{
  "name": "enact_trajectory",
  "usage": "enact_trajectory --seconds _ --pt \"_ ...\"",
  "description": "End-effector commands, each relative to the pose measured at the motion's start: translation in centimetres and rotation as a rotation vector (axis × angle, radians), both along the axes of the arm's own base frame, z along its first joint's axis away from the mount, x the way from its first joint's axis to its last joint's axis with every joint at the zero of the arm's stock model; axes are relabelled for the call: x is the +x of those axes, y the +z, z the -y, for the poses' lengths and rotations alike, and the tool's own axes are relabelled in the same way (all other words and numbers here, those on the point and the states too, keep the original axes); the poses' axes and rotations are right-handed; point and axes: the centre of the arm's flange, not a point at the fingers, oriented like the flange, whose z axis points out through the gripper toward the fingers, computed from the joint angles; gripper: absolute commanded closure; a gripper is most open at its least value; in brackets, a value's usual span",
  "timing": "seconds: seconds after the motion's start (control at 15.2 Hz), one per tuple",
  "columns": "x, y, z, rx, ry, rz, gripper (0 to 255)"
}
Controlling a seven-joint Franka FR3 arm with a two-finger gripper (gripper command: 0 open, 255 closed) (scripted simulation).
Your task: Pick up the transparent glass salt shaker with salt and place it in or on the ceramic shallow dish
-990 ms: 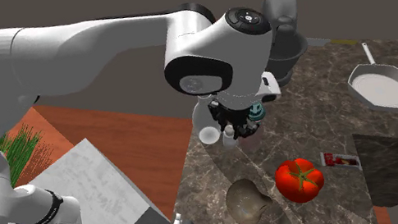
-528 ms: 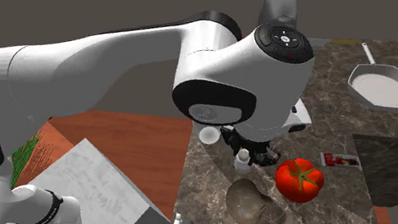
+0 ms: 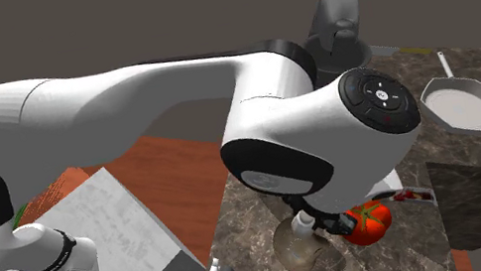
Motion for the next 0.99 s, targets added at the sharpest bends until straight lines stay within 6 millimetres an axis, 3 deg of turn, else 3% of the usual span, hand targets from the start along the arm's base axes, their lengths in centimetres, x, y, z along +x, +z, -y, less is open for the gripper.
enact_trajectory --seconds 0.0,0.92 --pt "0.0 -1.1 0.0 0.000 0.000 0.000 255" --pt "0.0 -8.5 0.0 0.000 0.000 0.000 255"
